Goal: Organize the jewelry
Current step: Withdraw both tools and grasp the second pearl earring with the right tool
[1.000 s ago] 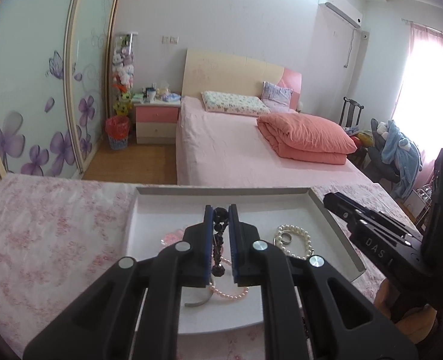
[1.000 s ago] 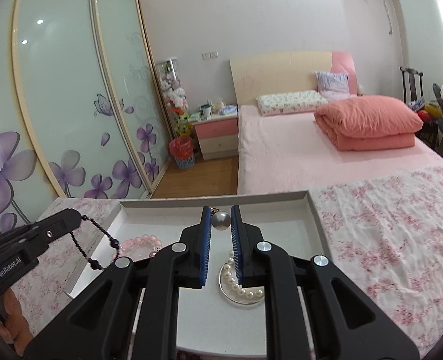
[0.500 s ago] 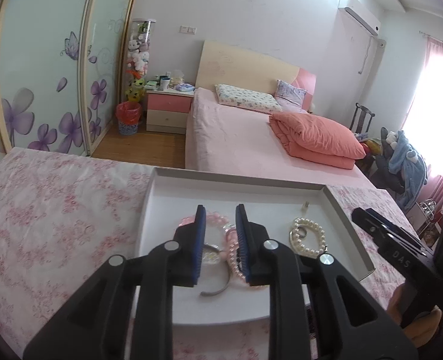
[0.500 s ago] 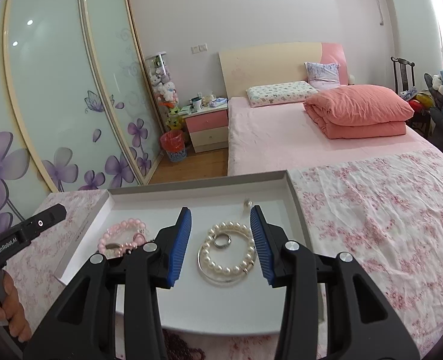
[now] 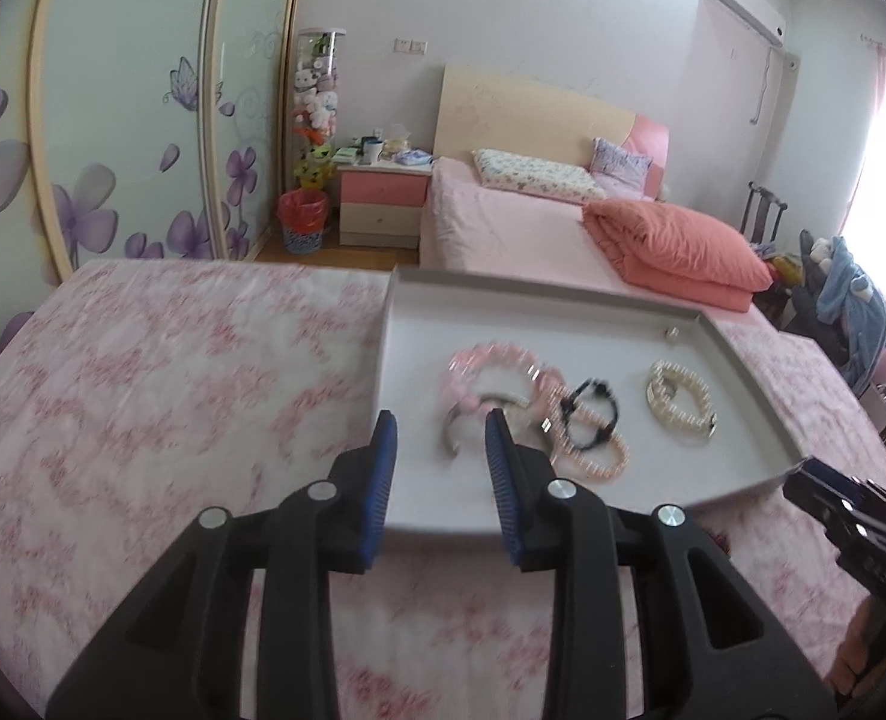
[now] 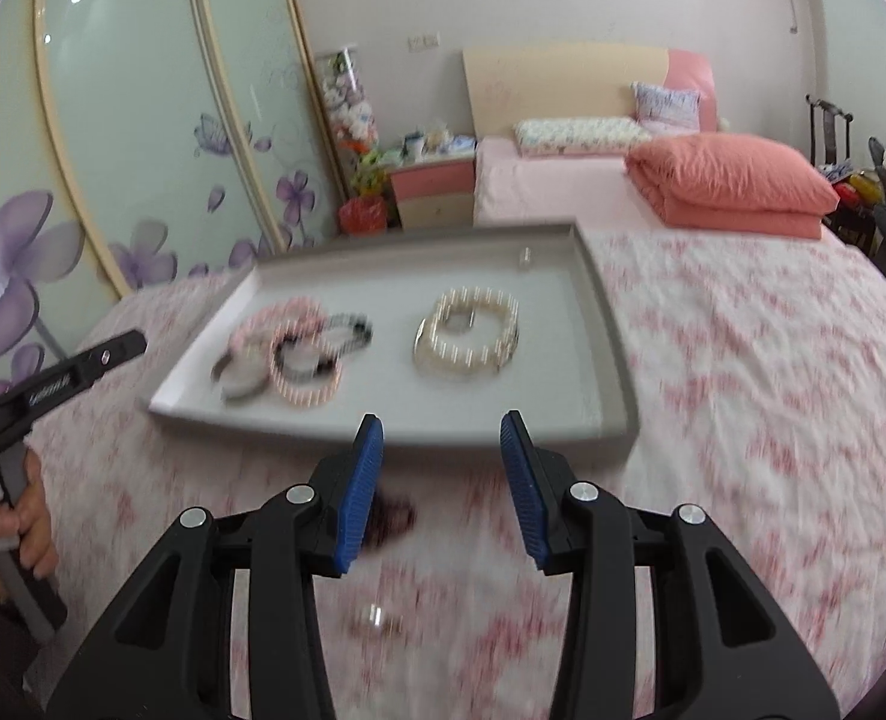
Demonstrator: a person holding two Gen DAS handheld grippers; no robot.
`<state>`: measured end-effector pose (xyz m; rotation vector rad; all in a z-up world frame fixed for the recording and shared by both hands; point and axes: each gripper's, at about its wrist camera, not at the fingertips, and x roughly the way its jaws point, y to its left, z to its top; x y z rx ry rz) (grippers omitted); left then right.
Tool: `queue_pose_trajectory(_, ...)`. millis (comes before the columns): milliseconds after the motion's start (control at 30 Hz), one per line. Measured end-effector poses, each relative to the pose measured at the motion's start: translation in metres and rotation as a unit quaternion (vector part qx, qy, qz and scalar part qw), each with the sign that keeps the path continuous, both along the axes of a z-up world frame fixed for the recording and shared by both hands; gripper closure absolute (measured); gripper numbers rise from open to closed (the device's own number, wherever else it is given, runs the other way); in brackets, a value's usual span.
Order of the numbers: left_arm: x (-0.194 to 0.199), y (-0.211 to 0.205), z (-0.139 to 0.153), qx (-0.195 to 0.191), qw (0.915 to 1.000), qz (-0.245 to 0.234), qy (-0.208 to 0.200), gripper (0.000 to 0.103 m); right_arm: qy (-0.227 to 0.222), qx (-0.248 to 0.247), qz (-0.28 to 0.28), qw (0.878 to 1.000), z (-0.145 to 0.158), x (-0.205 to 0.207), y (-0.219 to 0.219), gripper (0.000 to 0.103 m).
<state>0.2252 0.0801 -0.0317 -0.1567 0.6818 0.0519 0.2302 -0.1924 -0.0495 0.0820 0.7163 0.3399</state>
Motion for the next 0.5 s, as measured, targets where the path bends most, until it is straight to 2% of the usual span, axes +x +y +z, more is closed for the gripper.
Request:
queue_pose_trajectory(167,-0.011,0.002,-0.011,0.006,0.9998,0.008,0.017,0.071,0.036,-0.014,0.035,0.999,-0.016,-0.026,0.008,0.061)
queue_pose_trajectory(300,-0.017,0.0,-0.016,0.011,0.9996,0.007,0.026,0.07,0.042,-0.036,0.056,0.997,-0.022,-0.042,0.021,0.061)
queue_pose_trajectory(367,-0.019,-0.003,-0.016,0.014,0.9995,0.005,0.027,0.07,0.043,-0.053,0.061,0.996,-0.024,-0.043,0.027,0.062)
queue_pose_trajectory(500,-0.022,-0.006,-0.017,0.021,0.9994,0.0,0.028,0.067,0.055,-0.08,0.066,0.993,-0.031,-0.044,0.035,0.073)
